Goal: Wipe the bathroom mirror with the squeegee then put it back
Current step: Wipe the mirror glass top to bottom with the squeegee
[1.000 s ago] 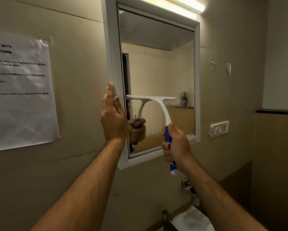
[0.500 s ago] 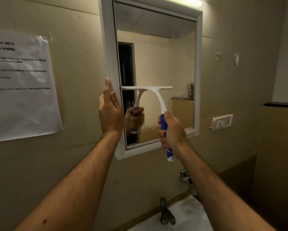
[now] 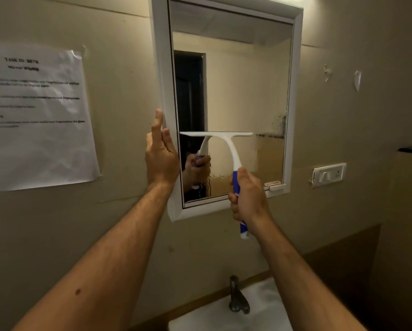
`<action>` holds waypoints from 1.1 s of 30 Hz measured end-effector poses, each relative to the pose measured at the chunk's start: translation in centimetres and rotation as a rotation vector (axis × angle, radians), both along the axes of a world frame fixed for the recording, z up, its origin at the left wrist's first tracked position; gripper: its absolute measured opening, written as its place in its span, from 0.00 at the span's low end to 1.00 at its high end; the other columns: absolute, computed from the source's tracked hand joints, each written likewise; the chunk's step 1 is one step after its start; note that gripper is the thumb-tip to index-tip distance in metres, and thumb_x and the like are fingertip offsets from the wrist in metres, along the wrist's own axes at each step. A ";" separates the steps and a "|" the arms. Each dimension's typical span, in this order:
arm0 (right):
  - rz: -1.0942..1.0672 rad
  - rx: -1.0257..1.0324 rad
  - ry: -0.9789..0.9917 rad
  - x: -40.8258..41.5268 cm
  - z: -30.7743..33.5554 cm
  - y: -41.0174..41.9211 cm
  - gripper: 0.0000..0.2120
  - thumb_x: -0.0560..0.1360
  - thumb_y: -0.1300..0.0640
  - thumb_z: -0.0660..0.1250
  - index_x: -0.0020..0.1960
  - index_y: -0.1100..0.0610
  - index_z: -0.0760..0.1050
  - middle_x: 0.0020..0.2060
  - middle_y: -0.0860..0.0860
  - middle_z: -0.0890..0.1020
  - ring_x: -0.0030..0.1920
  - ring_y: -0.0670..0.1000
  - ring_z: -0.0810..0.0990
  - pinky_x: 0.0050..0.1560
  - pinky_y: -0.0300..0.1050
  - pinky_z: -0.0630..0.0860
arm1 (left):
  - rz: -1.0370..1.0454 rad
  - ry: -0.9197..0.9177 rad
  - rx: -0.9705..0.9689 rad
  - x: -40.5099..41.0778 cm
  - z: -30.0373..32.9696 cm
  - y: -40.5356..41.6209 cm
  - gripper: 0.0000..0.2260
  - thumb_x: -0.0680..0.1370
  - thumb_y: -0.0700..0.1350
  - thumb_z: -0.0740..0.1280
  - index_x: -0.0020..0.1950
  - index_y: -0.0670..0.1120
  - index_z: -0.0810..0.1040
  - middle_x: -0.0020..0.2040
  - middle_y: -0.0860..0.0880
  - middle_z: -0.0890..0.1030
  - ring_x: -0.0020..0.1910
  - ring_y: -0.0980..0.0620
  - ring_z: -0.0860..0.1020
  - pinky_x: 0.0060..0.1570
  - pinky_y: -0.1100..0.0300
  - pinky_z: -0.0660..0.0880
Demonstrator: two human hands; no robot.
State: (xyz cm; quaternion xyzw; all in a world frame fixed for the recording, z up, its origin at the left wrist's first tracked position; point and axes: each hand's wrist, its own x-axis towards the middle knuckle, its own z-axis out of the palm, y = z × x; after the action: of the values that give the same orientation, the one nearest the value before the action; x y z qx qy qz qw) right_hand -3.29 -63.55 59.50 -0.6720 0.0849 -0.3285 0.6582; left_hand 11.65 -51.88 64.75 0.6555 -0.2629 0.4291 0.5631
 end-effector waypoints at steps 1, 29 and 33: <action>-0.004 -0.007 0.008 0.1 -0.3 -0.1 0.20 0.81 0.42 0.51 0.45 0.55 0.71 0.28 0.50 0.70 0.24 0.46 0.65 0.25 0.40 0.63 | 0.000 -0.003 -0.006 0.0 0.0 -0.1 0.20 0.85 0.46 0.51 0.78 0.52 0.58 0.67 0.42 0.72 0.51 0.71 0.65 0.38 0.85 0.62; -0.076 -0.098 -0.034 0.1 -5.9 -0.6 0.17 0.82 0.47 0.50 0.45 0.56 0.72 0.30 0.52 0.70 0.26 0.46 0.67 0.23 0.37 0.66 | -0.046 -0.086 -0.077 1.1 -0.6 -0.9 0.20 0.85 0.41 0.52 0.77 0.44 0.60 0.64 0.54 0.66 0.50 0.88 0.61 0.45 0.90 0.60; -0.032 -0.126 -0.068 0.8 -3.6 -0.3 0.17 0.82 0.47 0.50 0.45 0.54 0.70 0.31 0.54 0.69 0.26 0.45 0.66 0.25 0.41 0.64 | -0.039 -0.089 -0.077 1.3 -0.7 -1.0 0.20 0.85 0.41 0.52 0.77 0.44 0.60 0.68 0.50 0.68 0.52 0.88 0.60 0.46 0.90 0.60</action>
State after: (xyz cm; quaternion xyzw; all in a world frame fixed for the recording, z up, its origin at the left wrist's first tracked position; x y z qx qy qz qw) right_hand -2.52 -63.82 55.92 -0.6989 0.0523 -0.3664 0.6120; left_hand 12.93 -52.85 64.08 0.6085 -0.2836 0.4565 0.5838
